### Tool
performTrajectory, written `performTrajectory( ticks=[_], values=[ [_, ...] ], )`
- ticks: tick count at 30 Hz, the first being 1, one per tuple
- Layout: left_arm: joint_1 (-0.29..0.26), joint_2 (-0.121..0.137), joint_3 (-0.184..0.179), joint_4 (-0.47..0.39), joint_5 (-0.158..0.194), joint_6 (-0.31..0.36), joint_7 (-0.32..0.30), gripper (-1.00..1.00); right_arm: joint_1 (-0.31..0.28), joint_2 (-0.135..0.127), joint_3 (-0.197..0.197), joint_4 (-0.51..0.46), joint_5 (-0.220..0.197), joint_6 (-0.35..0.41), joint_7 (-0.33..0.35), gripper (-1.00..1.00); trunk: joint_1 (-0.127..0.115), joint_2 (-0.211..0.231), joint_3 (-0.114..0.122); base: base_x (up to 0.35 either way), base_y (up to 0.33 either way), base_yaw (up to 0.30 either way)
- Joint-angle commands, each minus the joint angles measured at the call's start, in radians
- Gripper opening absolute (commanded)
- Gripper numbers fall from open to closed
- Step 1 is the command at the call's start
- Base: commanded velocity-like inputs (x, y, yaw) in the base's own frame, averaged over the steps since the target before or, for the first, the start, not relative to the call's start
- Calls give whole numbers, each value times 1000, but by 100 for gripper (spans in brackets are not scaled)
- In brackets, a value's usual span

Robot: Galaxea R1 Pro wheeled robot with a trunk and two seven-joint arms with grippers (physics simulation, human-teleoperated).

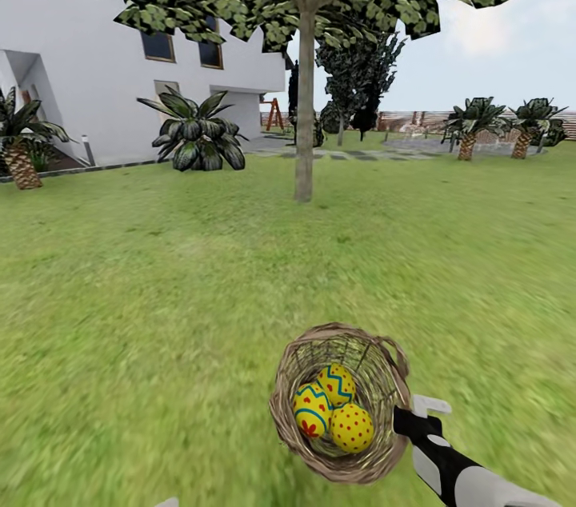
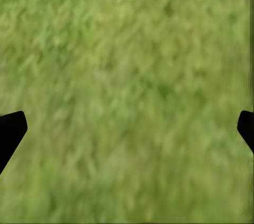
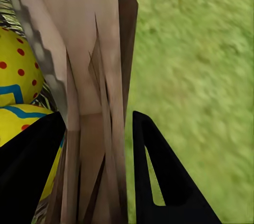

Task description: Take the three Easter eggs out of the wicker basket on the lawn in the garden, then place them on the lawn next to a single tree (choose any tree) so that all three eggs are next to the same tree and none are left in the basket.

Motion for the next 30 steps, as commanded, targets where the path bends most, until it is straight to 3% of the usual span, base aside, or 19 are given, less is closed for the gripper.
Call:
performTrajectory(
  ticks=[1,30],
  values=[
    [-1,0,-7,0,8,-4,5,100,-1,0,-11,0,-5,-5,3,-100,0,0,-1,321,-83,0],
    [-1,1,-7,0,8,-7,5,100,-1,1,-11,1,-4,-6,5,-100,0,0,-1,328,-16,0]
  ],
)
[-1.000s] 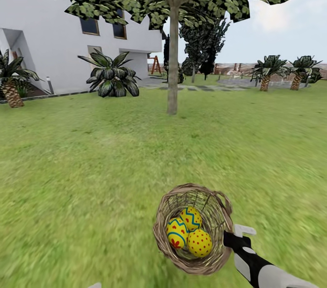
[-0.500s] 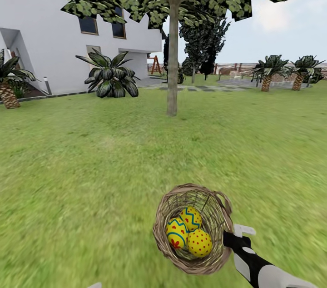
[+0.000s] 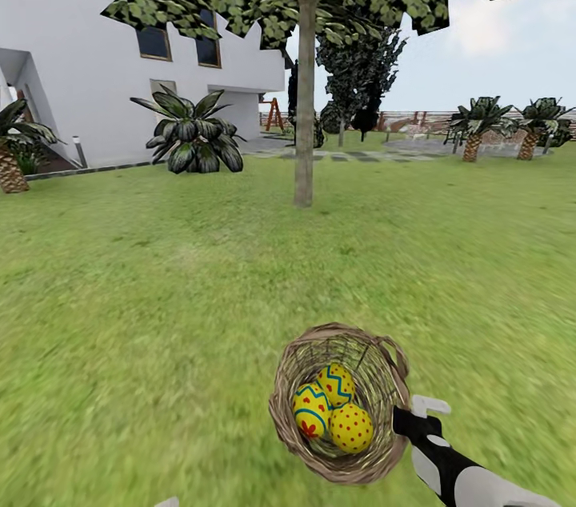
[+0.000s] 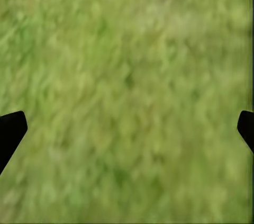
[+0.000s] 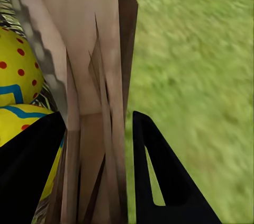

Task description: Take the three Easter eggs out of the wicker basket on the lawn in the garden, then place them on the lawn next to a single tree (choose any tree) so that all three eggs are next to the same tree and none are left in the basket.

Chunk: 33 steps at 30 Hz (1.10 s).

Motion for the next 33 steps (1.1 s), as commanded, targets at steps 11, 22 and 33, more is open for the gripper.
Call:
performTrajectory(
  ticks=[11,22,33],
  values=[
    [-1,0,-7,0,8,-4,5,100,-1,-1,-13,0,-4,-5,3,-100,0,0,-1,332,0,0],
    [-1,0,-7,0,8,-4,5,100,-1,-1,-13,0,-4,-5,3,-100,-26,49,21,332,-67,0],
    [-1,0,-7,0,8,-4,5,100,-1,0,-13,0,-4,-5,3,-100,-69,126,55,332,-87,0]
  ],
)
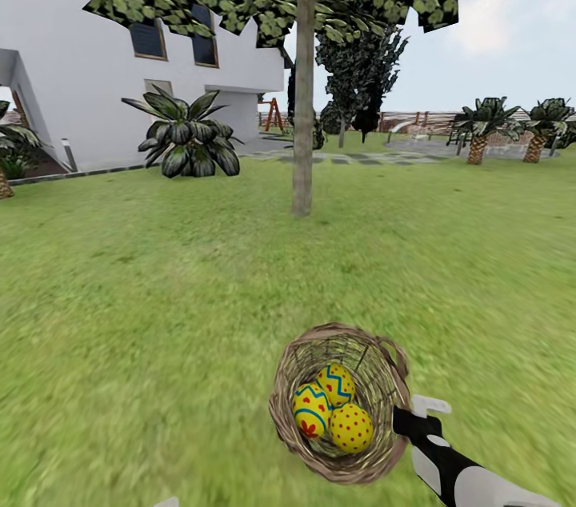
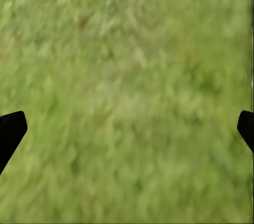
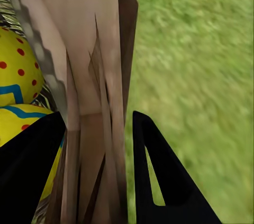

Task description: Take the three Easter eggs out of the wicker basket on the lawn in the garden, then place them on the lawn next to a single tree (choose any tree) so that all three eggs are next to the same tree and none are left in the basket.

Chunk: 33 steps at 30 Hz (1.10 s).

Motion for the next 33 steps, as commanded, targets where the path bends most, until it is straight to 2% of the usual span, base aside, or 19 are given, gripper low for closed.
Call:
performTrajectory(
  ticks=[1,4,20,33],
  values=[
    [-1,1,-7,0,8,-4,5,100,-1,0,-11,0,-6,-5,3,-100,-3,7,2,332,-88,0],
    [-1,1,-7,0,8,-4,5,100,-1,0,-11,0,-6,-5,3,-100,-15,28,12,332,-88,0],
    [-1,0,-7,0,8,-4,5,100,-1,0,-11,0,-6,-5,3,-100,-15,28,12,332,-87,0],
    [-1,1,-6,0,8,-4,5,100,-1,0,-11,5,-6,-6,3,-100,-15,28,12,333,-4,0]
  ],
)
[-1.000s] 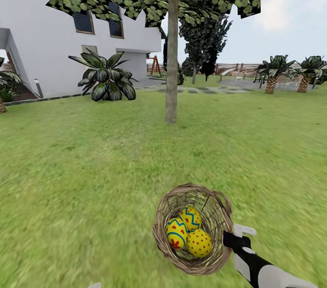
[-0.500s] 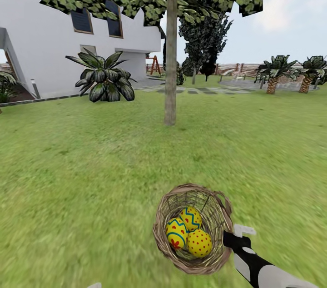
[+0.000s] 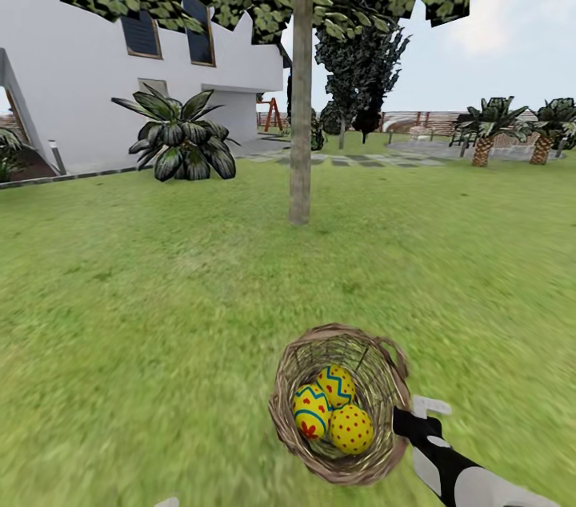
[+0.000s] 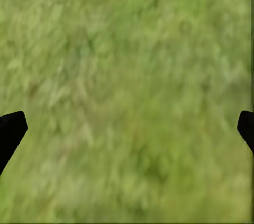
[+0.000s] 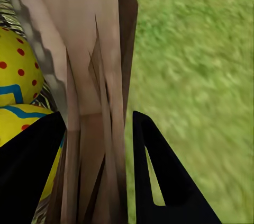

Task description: Take the three Easter eggs out of the wicker basket on the lawn in the garden, then place them on the lawn next to a single tree (choose any tree) so that all three eggs are next to the same tree and none are left in the basket.

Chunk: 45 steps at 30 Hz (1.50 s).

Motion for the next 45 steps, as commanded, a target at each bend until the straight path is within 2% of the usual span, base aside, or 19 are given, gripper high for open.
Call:
performTrajectory(
  ticks=[1,25,45],
  values=[
    [-1,0,-7,0,8,-4,5,100,-1,0,-12,1,-3,-6,3,-100,1,0,-1,334,0,0],
    [-1,0,-7,0,8,-24,5,100,-1,0,-12,3,-2,-10,3,-100,1,0,-1,334,0,0],
    [-1,0,-7,0,8,-24,5,100,-1,0,-12,3,-2,-11,3,-100,1,0,-26,334,0,87]
  ],
)
